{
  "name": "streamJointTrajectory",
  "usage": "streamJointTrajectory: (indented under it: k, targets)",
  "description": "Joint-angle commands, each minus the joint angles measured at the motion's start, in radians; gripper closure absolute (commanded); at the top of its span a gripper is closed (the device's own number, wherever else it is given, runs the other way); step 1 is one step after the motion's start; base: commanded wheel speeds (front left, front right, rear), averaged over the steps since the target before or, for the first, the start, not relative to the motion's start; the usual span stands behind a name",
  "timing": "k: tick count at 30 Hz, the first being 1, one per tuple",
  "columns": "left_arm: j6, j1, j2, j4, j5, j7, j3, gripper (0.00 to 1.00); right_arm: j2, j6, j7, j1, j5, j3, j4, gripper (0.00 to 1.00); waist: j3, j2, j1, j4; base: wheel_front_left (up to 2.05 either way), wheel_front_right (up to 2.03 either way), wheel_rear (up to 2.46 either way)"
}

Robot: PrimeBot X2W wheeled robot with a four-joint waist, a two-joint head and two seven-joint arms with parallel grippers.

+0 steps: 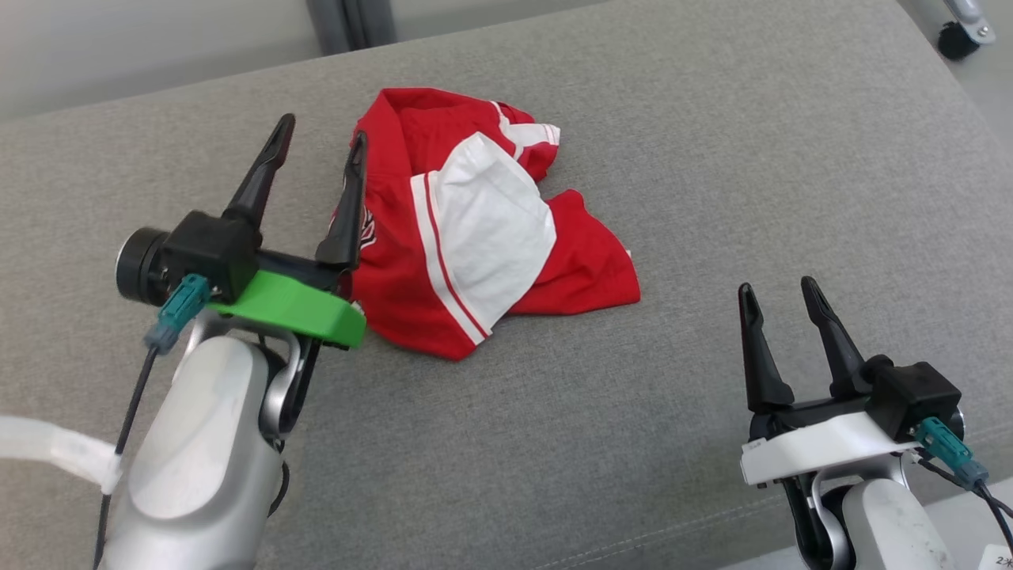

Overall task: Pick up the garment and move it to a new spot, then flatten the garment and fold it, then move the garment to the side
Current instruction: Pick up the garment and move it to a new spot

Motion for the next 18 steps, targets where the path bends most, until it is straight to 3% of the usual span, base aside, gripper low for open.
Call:
streamJointTrajectory:
  k: [1, 10, 18]
  targets:
    - [0.009, 0.038, 0.012, -0.026, 0.007, -0.001, 0.021, 0.0, -0.001, 0.0, -0.003, 0.016, -0.012, -0.002, -0.006, 0.0, -0.042, 0.0, 0.0, 0.049, 0.0, 0.0, 0.0]
    - [0.03, 0.243, 0.057, -0.176, 0.039, -0.001, 0.153, 0.0, -0.006, 0.0, -0.003, 0.04, -0.036, -0.008, -0.026, 0.0, -0.082, 0.0, 0.0, 0.132, 0.0, 0.0, 0.0]
    - [0.035, 0.417, 0.038, -0.256, 0.044, -0.001, 0.295, 0.0, -0.023, 0.0, -0.003, 0.059, -0.04, -0.004, -0.028, 0.0, -0.112, 0.0, 0.0, 0.179, 0.0, 0.0, 0.0]
